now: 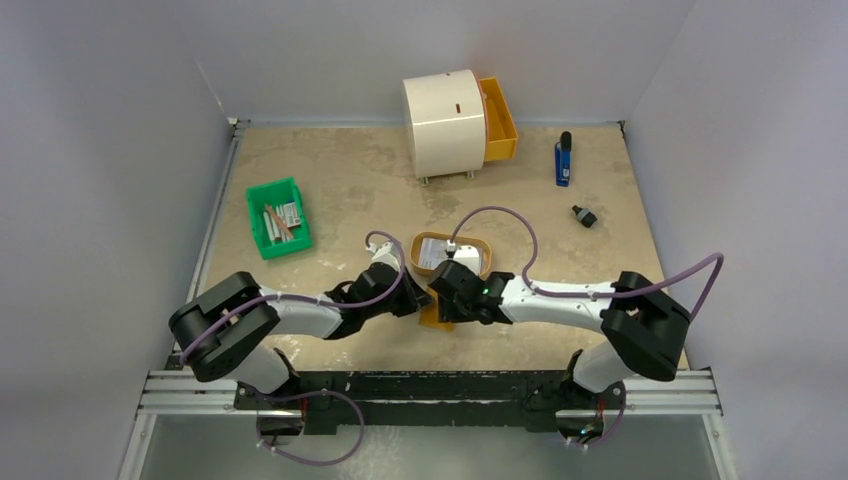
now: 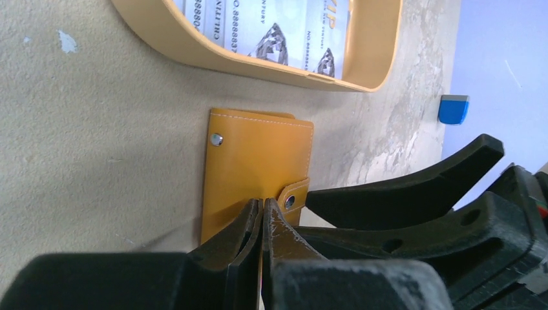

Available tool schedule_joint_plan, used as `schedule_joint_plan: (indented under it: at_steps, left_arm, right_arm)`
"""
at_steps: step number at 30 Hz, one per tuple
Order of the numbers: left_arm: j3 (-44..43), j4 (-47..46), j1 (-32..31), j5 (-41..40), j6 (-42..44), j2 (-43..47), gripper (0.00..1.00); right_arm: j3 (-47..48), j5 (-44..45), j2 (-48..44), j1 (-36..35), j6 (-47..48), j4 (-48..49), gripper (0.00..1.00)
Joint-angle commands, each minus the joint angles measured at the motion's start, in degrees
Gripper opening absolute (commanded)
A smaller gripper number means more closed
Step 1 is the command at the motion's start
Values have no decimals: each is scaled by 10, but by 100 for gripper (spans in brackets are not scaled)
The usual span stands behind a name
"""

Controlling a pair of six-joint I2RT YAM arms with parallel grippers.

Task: Put the credit cards into the card holder
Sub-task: Open the card holder at the center of the board.

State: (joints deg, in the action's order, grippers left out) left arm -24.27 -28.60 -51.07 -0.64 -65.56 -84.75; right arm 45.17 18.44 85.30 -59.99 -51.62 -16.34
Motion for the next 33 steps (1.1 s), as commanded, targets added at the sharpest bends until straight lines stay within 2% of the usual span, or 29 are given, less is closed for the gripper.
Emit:
schedule_joint_plan:
  at_steps: [1,6,9,16,29,33]
  left_arm:
    - [12,-55,-3,4,-13,-12,0]
    - [19,-66,-3,4,-15,-28,0]
    - [26,-74,-3,4,-19,-37,0]
    - [41,-101,-3,4,-31,-56,0]
    - [57,-107,-3,4,-38,-49,0]
    - [60,-109,-3,4,-39,-48,0]
  right_arm:
    - [28,31,7,-2,-2,-9,49]
    - [44,44,-10,-7,5,-27,57]
    - [52,51,-23,-9,6,-37,58]
    - [73,55,1,-9,20,-43,49]
    - [88,51,63,-9,21,-54,50]
    - [93,59,75,-9,26,-63,47]
